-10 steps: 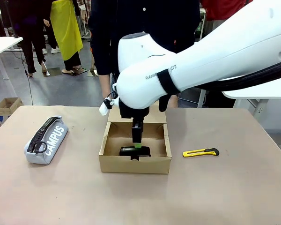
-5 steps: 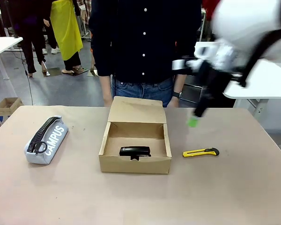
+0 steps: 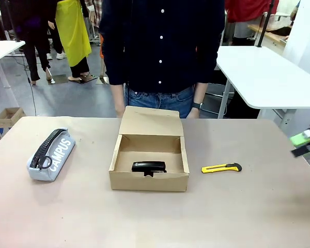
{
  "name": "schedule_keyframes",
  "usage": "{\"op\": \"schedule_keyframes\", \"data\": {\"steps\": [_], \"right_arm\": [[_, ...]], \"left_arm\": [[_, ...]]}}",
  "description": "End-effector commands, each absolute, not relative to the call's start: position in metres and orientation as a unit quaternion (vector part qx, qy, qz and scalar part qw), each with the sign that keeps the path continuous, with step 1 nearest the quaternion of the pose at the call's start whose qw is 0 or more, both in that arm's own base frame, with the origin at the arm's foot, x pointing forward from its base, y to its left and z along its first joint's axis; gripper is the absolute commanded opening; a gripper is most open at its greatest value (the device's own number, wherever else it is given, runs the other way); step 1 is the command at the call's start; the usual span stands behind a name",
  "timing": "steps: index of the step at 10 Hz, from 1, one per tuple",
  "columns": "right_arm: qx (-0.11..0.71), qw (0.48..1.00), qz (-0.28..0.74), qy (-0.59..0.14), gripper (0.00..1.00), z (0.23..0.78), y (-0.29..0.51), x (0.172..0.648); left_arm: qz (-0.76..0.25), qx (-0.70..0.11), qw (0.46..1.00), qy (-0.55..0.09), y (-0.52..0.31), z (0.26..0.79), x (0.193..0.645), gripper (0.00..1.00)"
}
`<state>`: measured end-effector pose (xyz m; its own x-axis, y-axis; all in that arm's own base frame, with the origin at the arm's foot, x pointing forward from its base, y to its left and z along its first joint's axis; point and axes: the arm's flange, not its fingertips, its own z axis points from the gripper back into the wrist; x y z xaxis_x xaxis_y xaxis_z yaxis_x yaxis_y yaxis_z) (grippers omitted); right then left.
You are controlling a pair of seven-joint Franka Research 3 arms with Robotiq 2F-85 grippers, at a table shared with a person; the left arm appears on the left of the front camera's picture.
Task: Pack the item into the box.
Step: Pick up the item indicated by the person and place it inside the Mailer Box, then close the Mailer Box.
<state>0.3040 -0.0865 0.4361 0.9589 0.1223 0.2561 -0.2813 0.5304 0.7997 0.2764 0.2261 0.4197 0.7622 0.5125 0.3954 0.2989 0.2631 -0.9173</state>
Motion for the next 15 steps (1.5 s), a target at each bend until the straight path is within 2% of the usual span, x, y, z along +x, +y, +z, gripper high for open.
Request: {"op": "schedule_keyframes", "data": {"steps": [1, 2, 3, 15], "right_arm": [[0.577, 0.782, -0.095, -0.215, 1.0, 0.401, -0.085, 0.283], [0.546, 0.794, -0.144, -0.228, 1.0, 0.387, -0.082, 0.285], [0.503, 0.856, 0.056, -0.104, 1.0, 0.429, -0.11, 0.303], [0.503, 0.856, 0.056, -0.104, 1.0, 0.429, -0.11, 0.303]], "left_arm": [[0.069, -0.606, 0.712, -0.348, 0.225, 0.421, 0.277, 1.0], [0.069, -0.606, 0.712, -0.348, 0.225, 0.421, 0.277, 1.0], [0.069, -0.606, 0.712, -0.348, 0.225, 0.421, 0.277, 1.0], [0.069, -0.606, 0.712, -0.348, 0.225, 0.421, 0.277, 1.0]]}}
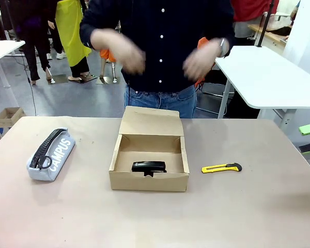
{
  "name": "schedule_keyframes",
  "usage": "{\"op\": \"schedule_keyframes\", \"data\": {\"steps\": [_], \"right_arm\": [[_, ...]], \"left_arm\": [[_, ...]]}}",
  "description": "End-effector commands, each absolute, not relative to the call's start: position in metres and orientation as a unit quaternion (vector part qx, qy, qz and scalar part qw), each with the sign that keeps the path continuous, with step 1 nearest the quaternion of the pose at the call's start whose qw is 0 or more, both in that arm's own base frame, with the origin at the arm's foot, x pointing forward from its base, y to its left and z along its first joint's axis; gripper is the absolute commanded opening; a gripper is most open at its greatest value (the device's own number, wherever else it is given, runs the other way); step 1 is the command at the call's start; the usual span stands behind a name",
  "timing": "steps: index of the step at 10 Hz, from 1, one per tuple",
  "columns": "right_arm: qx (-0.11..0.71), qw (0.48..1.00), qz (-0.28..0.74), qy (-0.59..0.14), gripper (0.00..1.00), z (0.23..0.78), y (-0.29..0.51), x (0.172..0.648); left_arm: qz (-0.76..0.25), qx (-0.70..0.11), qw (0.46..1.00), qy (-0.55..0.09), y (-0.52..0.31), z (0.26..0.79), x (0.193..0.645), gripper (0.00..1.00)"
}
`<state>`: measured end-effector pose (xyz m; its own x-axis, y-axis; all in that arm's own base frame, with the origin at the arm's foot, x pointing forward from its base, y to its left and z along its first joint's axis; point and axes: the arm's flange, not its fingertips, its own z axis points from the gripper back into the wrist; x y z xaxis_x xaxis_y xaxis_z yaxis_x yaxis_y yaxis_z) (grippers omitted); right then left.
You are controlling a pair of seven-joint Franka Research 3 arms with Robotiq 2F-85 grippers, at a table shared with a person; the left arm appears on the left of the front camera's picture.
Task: Pack the item into the box.
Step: Close the Mailer Box.
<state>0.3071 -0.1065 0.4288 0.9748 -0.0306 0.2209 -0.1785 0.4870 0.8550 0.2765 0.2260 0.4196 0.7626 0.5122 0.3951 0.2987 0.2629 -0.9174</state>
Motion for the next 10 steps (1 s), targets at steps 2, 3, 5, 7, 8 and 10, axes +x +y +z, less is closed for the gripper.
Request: {"op": "schedule_keyframes", "data": {"steps": [2, 3, 5, 7, 8, 10], "right_arm": [[0.503, 0.856, 0.056, -0.104, 1.0, 0.4288, -0.1102, 0.3031], [0.503, 0.856, 0.056, -0.104, 1.0, 0.4288, -0.1102, 0.3031], [0.503, 0.856, 0.056, -0.104, 1.0, 0.4288, -0.1102, 0.3031], [0.503, 0.856, 0.056, -0.104, 1.0, 0.4288, -0.1102, 0.3031], [0.503, 0.856, 0.056, -0.104, 1.0, 0.4288, -0.1102, 0.3031], [0.503, 0.856, 0.056, -0.104, 1.0, 0.4288, -0.1102, 0.3031]], "left_arm": [[0.069, -0.606, 0.712, -0.348, 0.2248, 0.4213, 0.2769, 1.0], [0.069, -0.606, 0.712, -0.348, 0.2248, 0.4213, 0.2769, 1.0], [0.069, -0.606, 0.712, -0.348, 0.2248, 0.4213, 0.2769, 1.0], [0.069, -0.606, 0.712, -0.348, 0.2248, 0.4213, 0.2769, 1.0], [0.069, -0.606, 0.712, -0.348, 0.2248, 0.4213, 0.2769, 1.0], [0.069, -0.606, 0.712, -0.348, 0.2248, 0.4213, 0.2769, 1.0]]}}
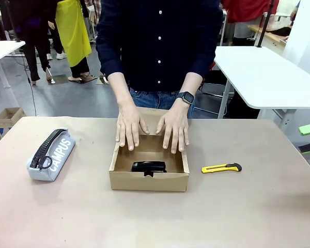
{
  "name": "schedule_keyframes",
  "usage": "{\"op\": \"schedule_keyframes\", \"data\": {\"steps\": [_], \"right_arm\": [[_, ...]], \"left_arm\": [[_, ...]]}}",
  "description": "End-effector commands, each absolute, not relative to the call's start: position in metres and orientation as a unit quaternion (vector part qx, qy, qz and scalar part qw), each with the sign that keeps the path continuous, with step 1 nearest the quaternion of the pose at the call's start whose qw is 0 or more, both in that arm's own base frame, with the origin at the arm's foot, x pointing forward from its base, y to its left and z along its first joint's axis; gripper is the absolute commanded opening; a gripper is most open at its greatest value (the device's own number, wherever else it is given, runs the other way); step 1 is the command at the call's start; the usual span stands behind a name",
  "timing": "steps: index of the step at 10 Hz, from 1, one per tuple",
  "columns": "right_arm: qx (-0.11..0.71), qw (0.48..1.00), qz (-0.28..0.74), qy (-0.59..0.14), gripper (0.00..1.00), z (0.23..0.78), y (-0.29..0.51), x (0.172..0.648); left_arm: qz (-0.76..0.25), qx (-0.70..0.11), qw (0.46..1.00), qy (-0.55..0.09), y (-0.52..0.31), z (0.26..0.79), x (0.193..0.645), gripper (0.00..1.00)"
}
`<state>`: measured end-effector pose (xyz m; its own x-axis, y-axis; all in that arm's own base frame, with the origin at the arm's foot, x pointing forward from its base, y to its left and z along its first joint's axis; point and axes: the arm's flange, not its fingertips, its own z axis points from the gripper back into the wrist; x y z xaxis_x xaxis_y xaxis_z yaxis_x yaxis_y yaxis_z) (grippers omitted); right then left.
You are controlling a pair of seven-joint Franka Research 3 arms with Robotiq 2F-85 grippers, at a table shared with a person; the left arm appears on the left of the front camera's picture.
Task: Pack the item into the box.
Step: Close the Mailer Box.
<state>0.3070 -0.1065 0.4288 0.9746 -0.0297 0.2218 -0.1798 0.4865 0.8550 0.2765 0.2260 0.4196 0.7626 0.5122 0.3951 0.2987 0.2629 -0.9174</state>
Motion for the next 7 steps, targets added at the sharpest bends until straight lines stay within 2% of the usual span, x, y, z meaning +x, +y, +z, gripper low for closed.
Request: {"op": "schedule_keyframes", "data": {"steps": [1, 4, 5, 7], "right_arm": [[0.503, 0.856, 0.056, -0.104, 1.0, 0.429, -0.11, 0.303], [0.505, 0.856, 0.044, -0.104, 1.0, 0.429, -0.107, 0.307], [0.479, 0.871, 0.02, -0.105, 1.0, 0.432, -0.085, 0.325], [0.482, 0.865, 0.043, -0.13, 1.0, 0.439, -0.025, 0.361]], "left_arm": [[0.069, -0.606, 0.712, -0.348, 0.225, 0.421, 0.277, 1.0], [0.074, -0.603, 0.72, -0.336, 0.226, 0.42, 0.277, 1.0], [0.053, -0.609, 0.726, -0.314, 0.206, 0.43, 0.288, 1.0], [-0.02, -0.592, 0.773, -0.227, 0.123, 0.441, 0.318, 1.0]]}}
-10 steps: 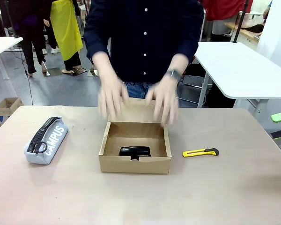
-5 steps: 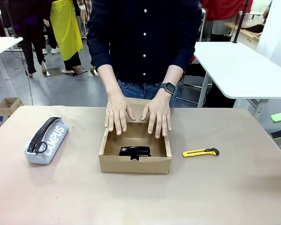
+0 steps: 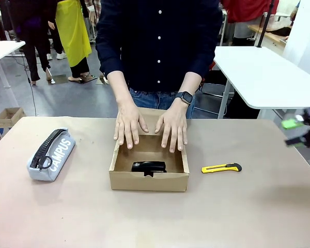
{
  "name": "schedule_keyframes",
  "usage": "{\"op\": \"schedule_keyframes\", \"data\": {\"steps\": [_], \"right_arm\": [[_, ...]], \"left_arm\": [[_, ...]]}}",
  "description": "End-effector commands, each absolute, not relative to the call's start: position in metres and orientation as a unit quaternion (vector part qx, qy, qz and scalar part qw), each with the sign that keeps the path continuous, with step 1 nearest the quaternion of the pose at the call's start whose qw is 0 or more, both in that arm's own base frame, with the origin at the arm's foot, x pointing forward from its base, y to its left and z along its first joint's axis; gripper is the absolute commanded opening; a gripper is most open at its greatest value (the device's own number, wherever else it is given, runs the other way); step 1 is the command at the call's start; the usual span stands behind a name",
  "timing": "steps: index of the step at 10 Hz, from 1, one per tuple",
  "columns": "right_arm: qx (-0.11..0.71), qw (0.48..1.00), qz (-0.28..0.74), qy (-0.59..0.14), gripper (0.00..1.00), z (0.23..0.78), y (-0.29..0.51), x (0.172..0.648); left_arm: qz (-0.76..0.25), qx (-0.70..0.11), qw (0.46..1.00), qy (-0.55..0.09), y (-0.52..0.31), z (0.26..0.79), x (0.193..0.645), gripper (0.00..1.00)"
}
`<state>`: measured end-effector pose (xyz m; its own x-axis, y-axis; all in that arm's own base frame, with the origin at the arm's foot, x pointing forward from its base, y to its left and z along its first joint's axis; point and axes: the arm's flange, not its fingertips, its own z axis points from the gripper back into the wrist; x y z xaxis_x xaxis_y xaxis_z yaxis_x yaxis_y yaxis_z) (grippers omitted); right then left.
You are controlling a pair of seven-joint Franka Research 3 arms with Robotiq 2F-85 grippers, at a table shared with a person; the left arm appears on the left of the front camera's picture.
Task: Pack the item into the box.
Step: Close the Mailer Box.
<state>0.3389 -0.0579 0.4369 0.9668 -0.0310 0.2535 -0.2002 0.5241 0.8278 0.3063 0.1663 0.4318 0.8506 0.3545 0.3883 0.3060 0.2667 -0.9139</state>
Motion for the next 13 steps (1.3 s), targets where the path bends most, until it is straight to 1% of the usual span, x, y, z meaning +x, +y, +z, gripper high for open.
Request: {"op": "schedule_keyframes", "data": {"steps": [1, 2, 3, 4, 5, 6, 7, 8, 9, 10, 13], "right_arm": [[0.489, 0.862, 0.013, -0.129, 1.0, 0.435, -0.006, 0.376], [0.497, 0.86, 0.011, -0.112, 1.0, 0.428, 0.011, 0.386], [0.505, 0.857, 0.006, -0.103, 1.0, 0.422, 0.032, 0.394], [0.514, 0.851, -0.004, -0.103, 1.0, 0.418, 0.047, 0.401], [0.531, 0.841, 0.005, -0.101, 1.0, 0.416, 0.065, 0.405], [0.553, 0.827, 0.026, -0.094, 1.0, 0.412, 0.085, 0.408], [0.564, 0.821, 0.011, -0.093, 1.0, 0.407, 0.099, 0.414], [0.569, 0.817, -0.001, -0.091, 1.0, 0.402, 0.106, 0.423], [0.549, 0.83, -0.007, -0.1, 1.0, 0.398, 0.104, 0.426], [0.558, 0.826, 0.006, -0.078, 1.0, 0.409, 0.099, 0.409], [0.558, 0.826, 0.006, -0.078, 1.0, 0.409, 0.099, 0.409]], "left_arm": [[-0.057, -0.585, 0.787, -0.185, 0.084, 0.438, 0.327, 1.0], [-0.06, -0.57, 0.8, -0.177, 0.055, 0.434, 0.337, 1.0], [-0.077, -0.571, 0.804, -0.146, 0.024, 0.429, 0.349, 1.0], [-0.082, -0.56, 0.813, -0.134, 0.002, 0.423, 0.357, 1.0], [-0.081, -0.568, 0.809, -0.126, -0.02, 0.415, 0.366, 1.0], [-0.066, -0.587, 0.795, -0.138, -0.038, 0.408, 0.378, 1.0], [-0.062, -0.599, 0.79, -0.111, -0.051, 0.397, 0.39, 1.0], [-0.062, -0.599, 0.789, -0.121, -0.062, 0.388, 0.403, 1.0], [-0.053, -0.592, 0.799, -0.094, -0.063, 0.385, 0.41, 1.0], [-0.067, -0.59, 0.797, -0.108, -0.057, 0.393, 0.385, 1.0], [-0.067, -0.59, 0.797, -0.108, -0.057, 0.393, 0.385, 1.0]]}}
